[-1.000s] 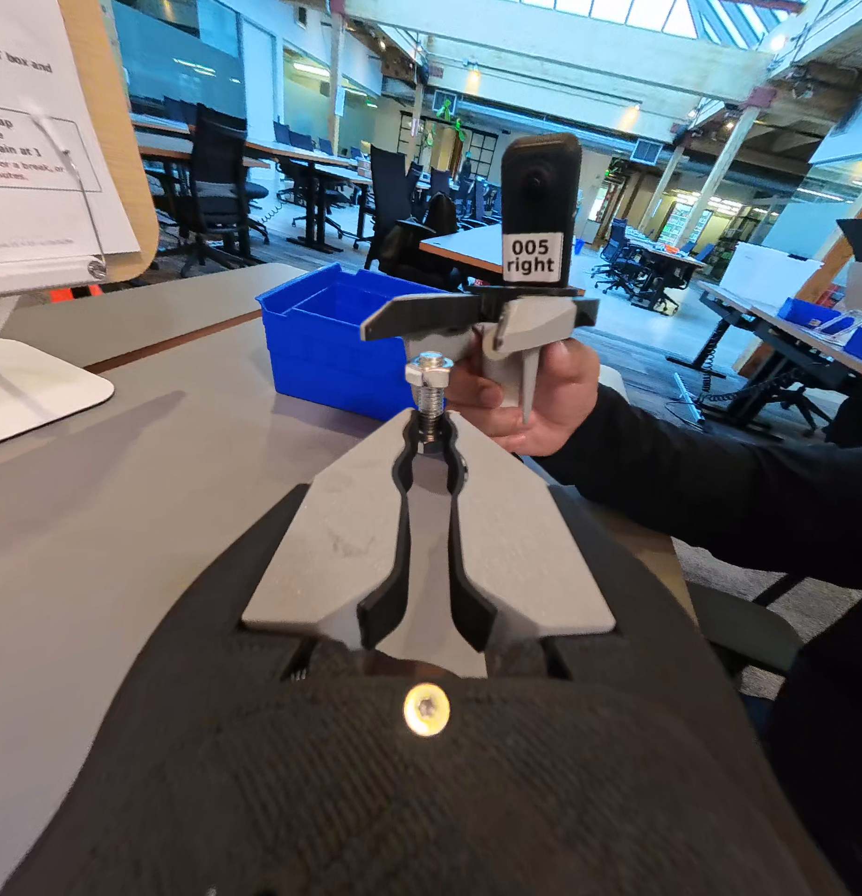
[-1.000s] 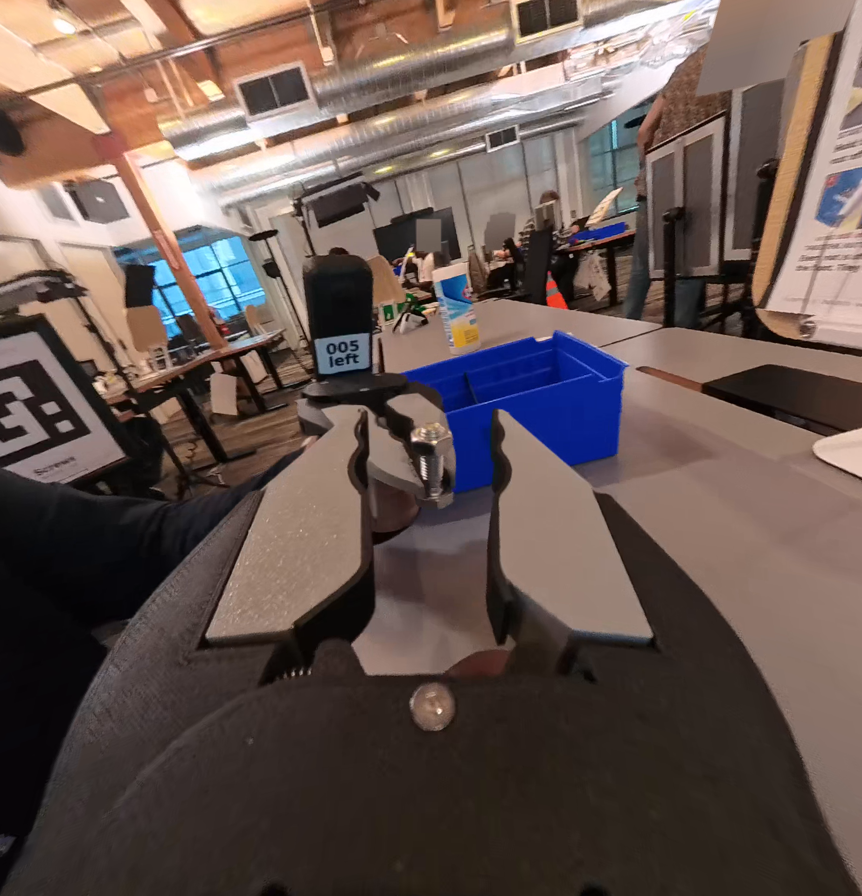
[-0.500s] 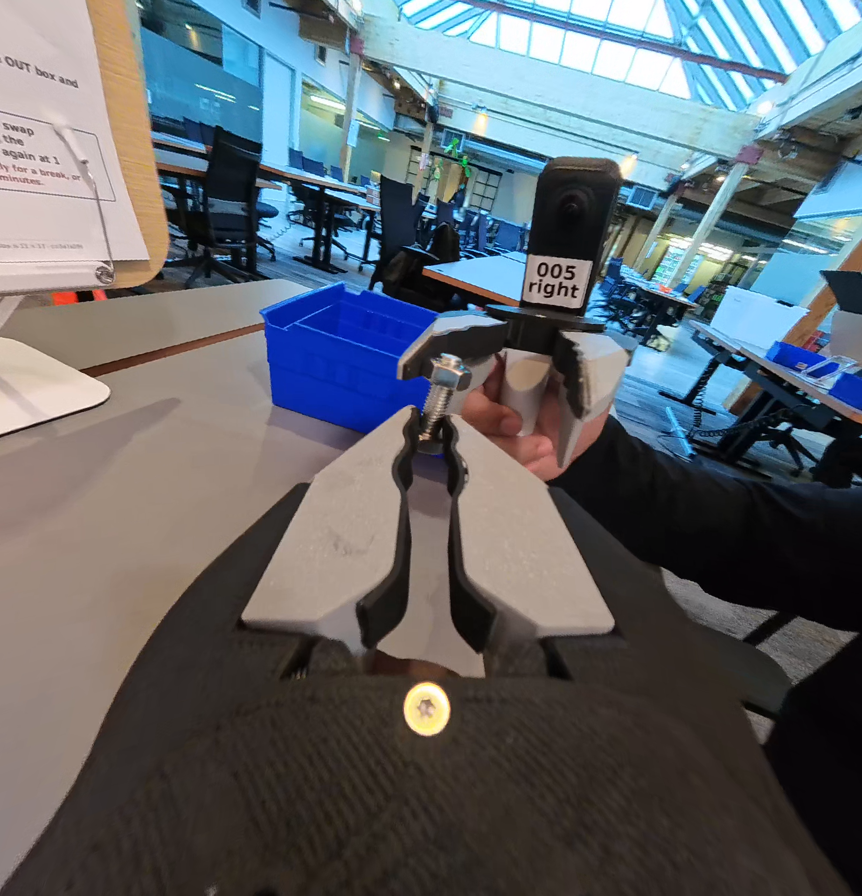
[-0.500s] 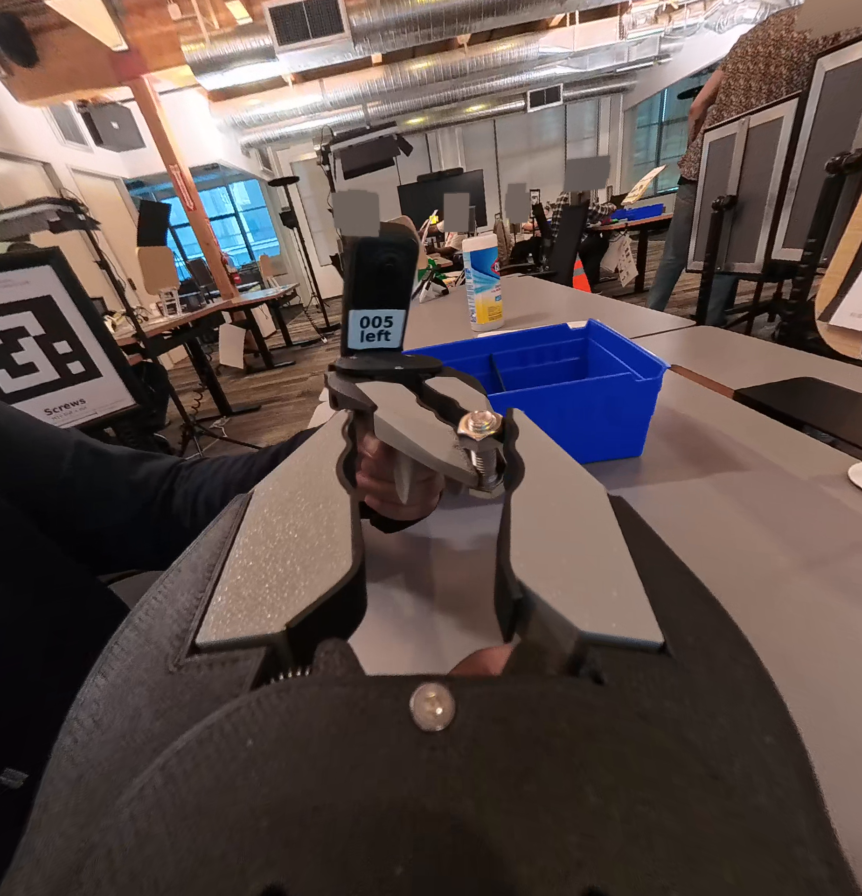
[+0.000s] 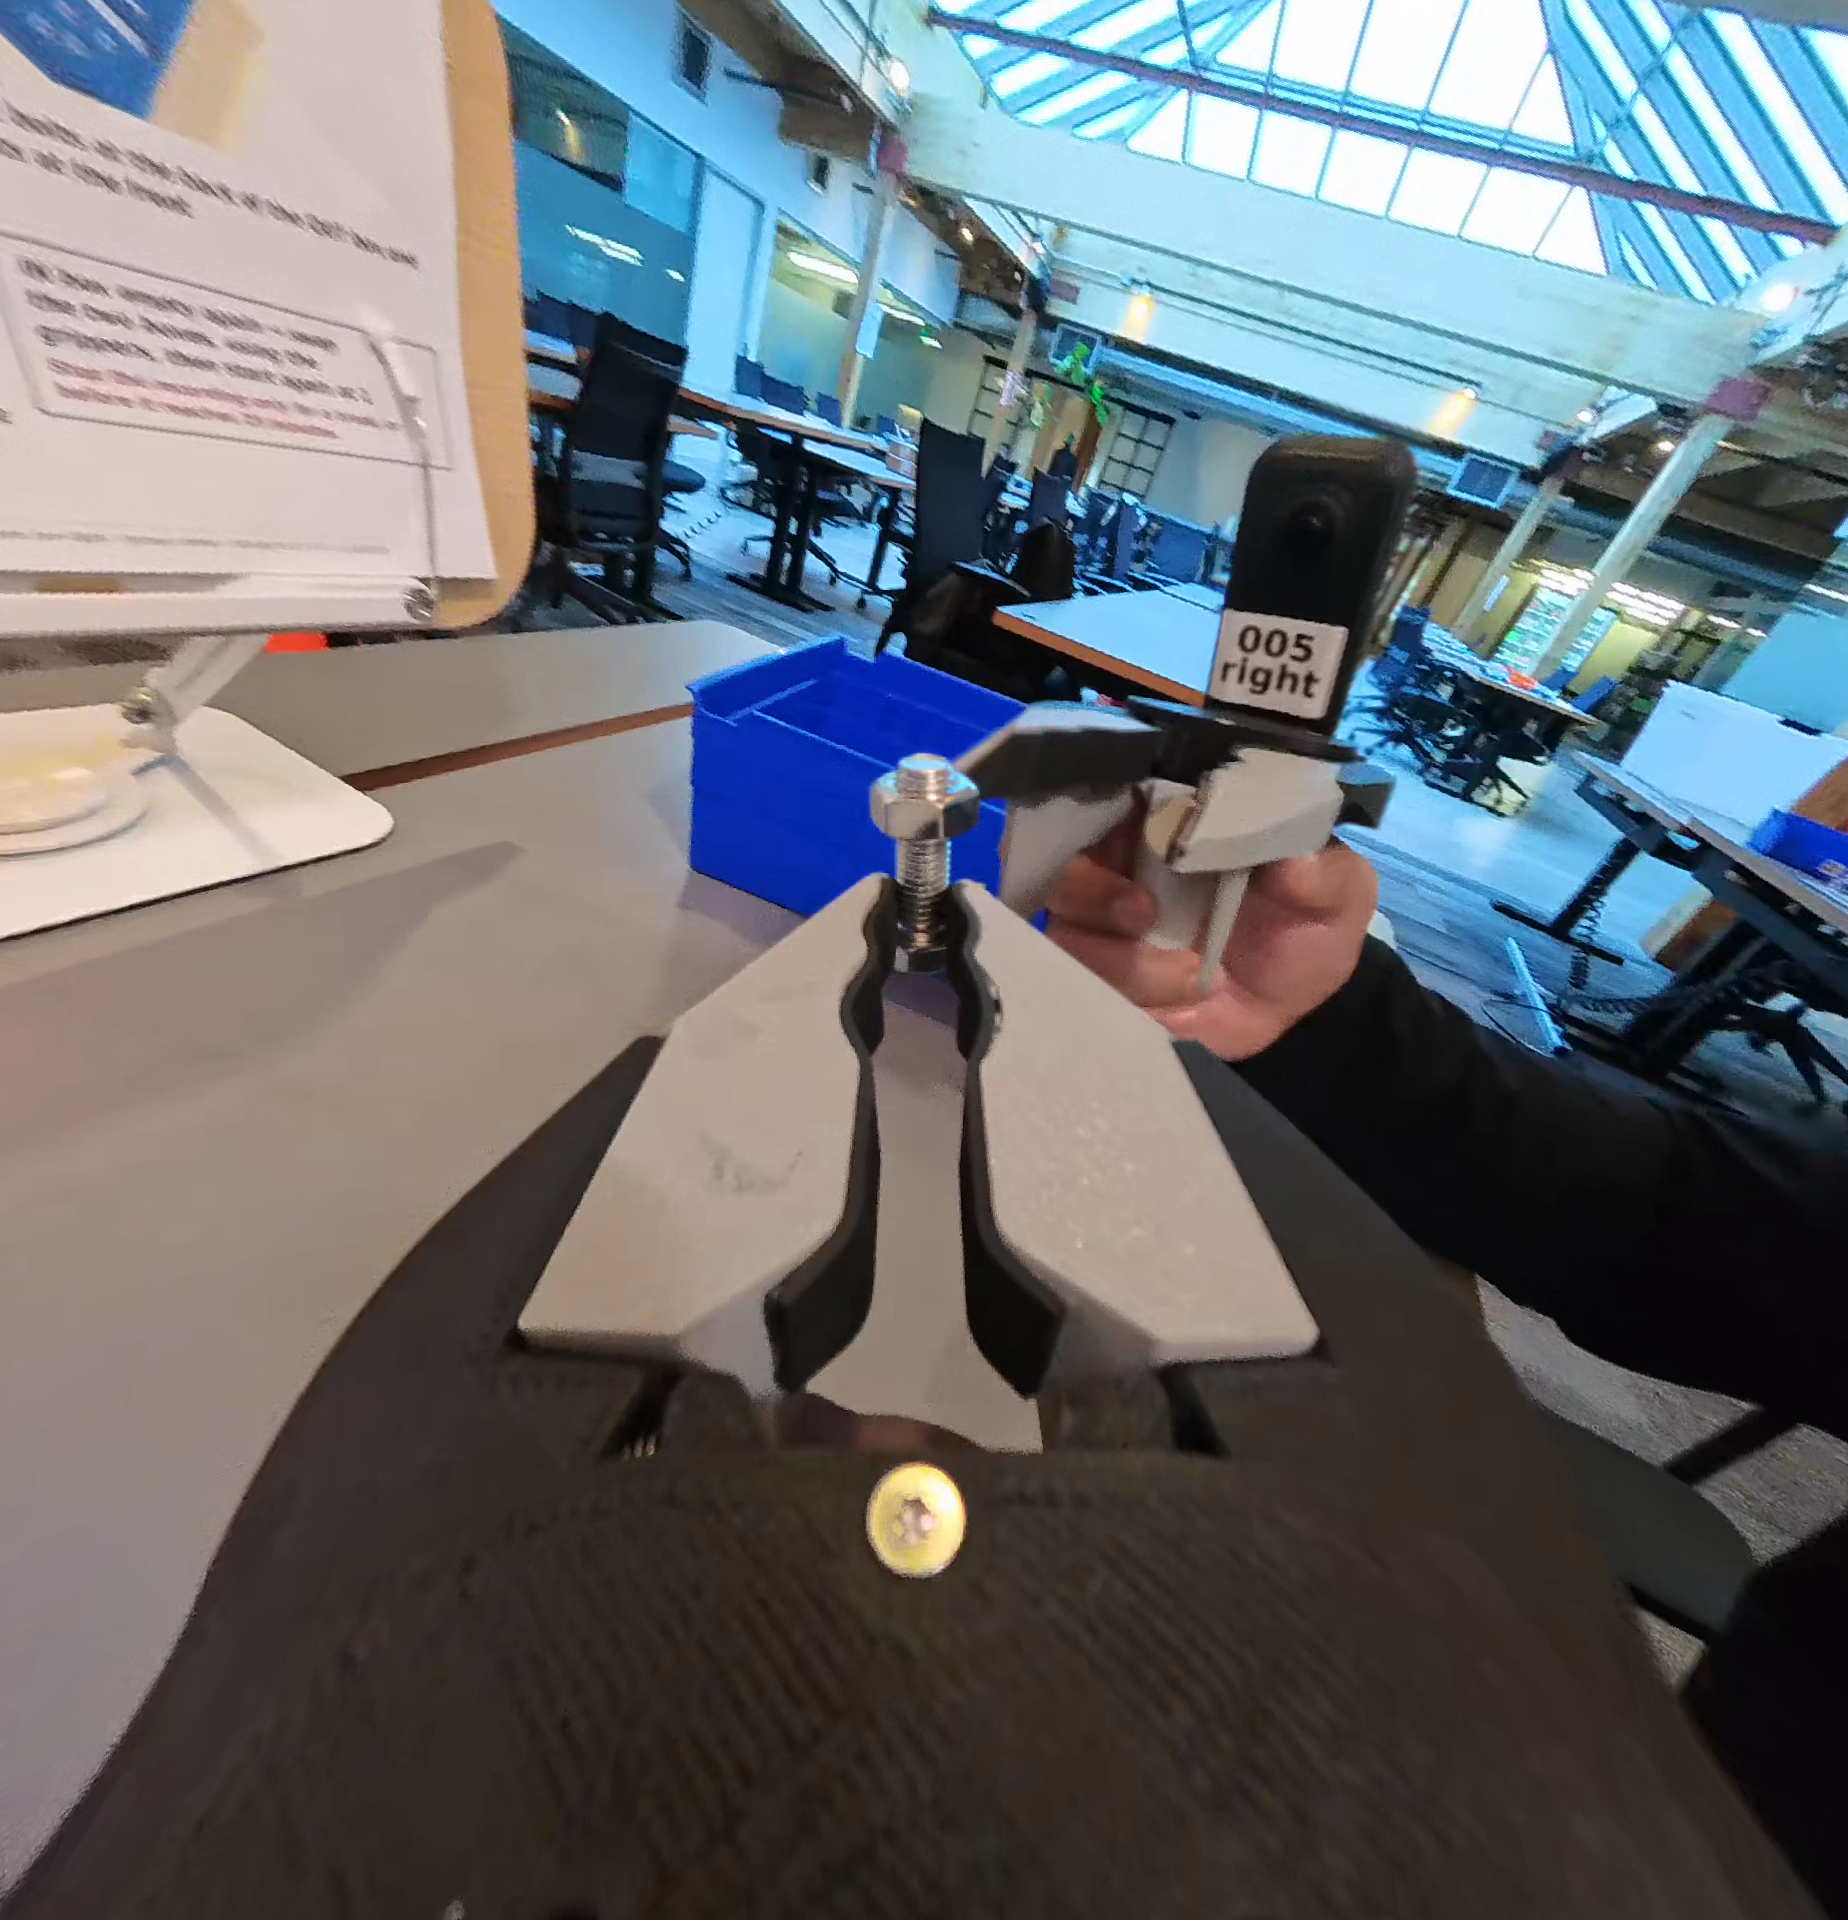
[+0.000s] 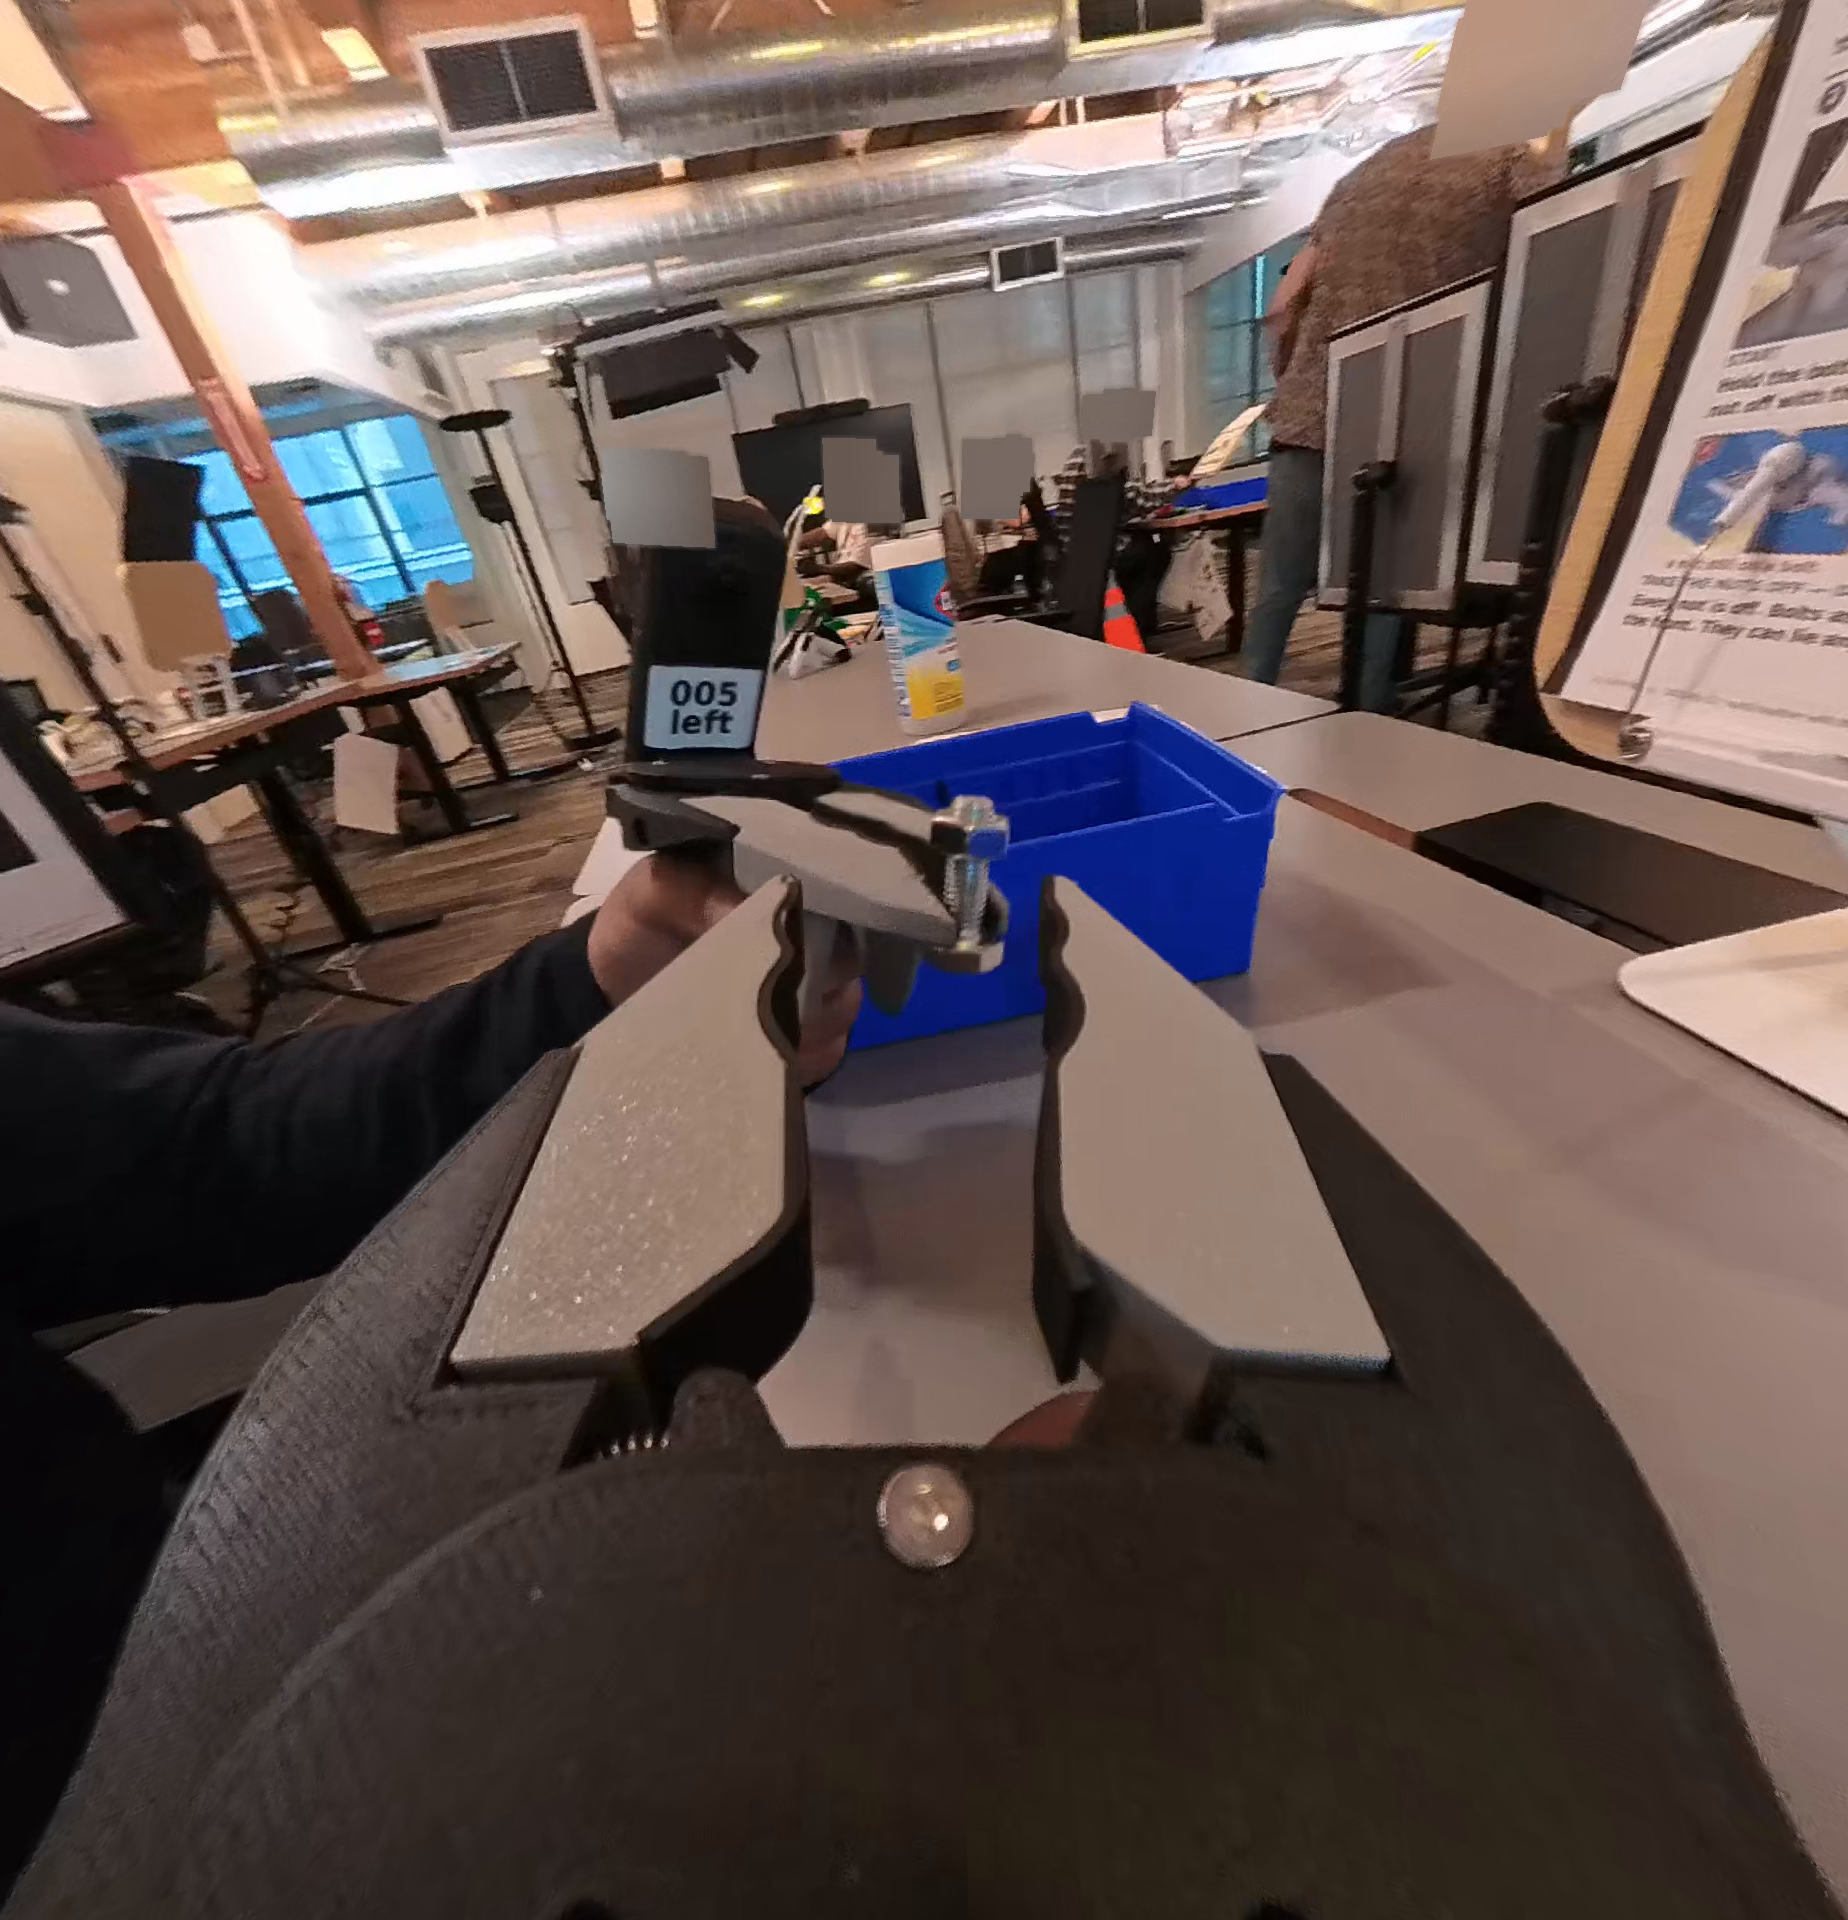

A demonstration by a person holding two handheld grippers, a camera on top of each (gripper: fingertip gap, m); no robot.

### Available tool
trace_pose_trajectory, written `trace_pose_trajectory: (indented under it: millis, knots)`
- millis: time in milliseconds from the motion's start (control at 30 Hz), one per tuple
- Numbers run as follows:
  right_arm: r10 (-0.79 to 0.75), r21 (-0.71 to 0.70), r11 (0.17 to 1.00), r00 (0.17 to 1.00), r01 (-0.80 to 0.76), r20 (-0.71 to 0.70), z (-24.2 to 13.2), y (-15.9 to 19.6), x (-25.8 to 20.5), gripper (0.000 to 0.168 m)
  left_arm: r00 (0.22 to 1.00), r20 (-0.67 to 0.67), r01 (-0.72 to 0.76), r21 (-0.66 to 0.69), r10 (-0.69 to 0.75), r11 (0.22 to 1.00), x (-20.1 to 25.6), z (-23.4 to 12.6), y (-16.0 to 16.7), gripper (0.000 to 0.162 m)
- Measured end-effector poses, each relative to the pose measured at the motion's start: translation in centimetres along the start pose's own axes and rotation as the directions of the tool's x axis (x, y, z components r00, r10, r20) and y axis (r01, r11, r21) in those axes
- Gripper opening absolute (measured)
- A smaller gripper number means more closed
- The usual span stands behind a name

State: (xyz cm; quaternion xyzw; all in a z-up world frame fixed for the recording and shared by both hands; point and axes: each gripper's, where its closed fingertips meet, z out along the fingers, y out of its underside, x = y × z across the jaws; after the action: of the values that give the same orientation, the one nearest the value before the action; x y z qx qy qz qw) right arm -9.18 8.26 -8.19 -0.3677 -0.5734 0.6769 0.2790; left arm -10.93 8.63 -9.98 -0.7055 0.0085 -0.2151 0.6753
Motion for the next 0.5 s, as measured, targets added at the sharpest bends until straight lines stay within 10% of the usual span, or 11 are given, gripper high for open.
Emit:
trace_pose_trajectory:
  millis: [333, 367, 500]
  knots:
    - [-0.029, -0.057, 0.998, 0.998, 0.032, 0.055, 0.6, 0.9, -1.6, 0.054, 0.998, -0.062, 0.003, -0.057, -0.006, 0.998, 1.2, 1.0, 1.4, 0.007]
    - [-0.051, -0.053, 0.997, 0.993, 0.057, 0.105, 0.3, 0.8, -2.4, 0.005, 0.999, -0.038, 0.016, -0.047, -0.018, 0.999, 0.7, 0.9, 1.3, 0.007]
    - [-0.02, 0.033, 0.999, 0.987, 0.015, 0.159, -0.5, -0.9, -3.0, 0.024, 0.995, 0.084, 0.063, -0.023, -0.061, 0.998, -2.7, -0.1, 1.1, 0.006]
